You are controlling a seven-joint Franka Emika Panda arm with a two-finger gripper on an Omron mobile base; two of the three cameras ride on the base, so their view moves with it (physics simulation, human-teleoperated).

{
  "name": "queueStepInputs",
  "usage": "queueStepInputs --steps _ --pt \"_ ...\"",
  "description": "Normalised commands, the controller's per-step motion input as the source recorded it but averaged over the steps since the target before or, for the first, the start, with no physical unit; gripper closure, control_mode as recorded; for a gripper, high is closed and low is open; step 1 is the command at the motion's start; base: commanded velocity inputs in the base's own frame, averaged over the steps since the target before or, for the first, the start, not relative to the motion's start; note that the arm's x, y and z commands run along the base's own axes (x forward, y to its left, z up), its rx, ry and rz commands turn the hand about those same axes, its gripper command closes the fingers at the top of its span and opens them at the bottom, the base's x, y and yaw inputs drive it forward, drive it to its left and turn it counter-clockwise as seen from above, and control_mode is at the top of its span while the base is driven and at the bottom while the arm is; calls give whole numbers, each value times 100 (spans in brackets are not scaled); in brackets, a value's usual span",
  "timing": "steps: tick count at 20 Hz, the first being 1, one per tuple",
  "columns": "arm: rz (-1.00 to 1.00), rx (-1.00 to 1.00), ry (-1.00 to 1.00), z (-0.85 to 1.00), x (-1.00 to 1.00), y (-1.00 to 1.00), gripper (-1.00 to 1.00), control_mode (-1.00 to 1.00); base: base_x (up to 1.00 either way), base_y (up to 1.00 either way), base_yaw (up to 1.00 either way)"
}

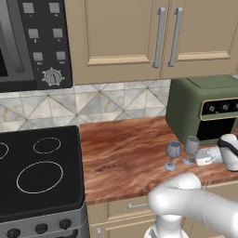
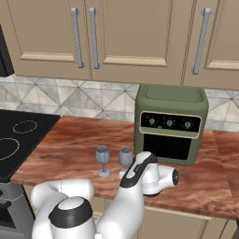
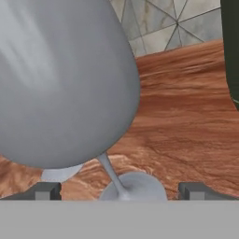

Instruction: Retrieve the wine glasses from the counter and place one next to each plate.

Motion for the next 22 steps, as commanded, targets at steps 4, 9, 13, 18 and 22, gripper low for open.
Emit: queueStepInputs --steps 4,9,13,18,22 --pt "0 0 0 -8 15 0 -100 -100 0 0 0" --pt "0 0 1 -15 12 0 -100 -100 0 0 0" --pt "0 0 11 -36 22 0 -100 -100 0 0 0" --pt "0 0 8 -36 22 0 -100 -100 0 0 0" --pt "0 0 10 -48 28 3 100 -100 0 0 0"
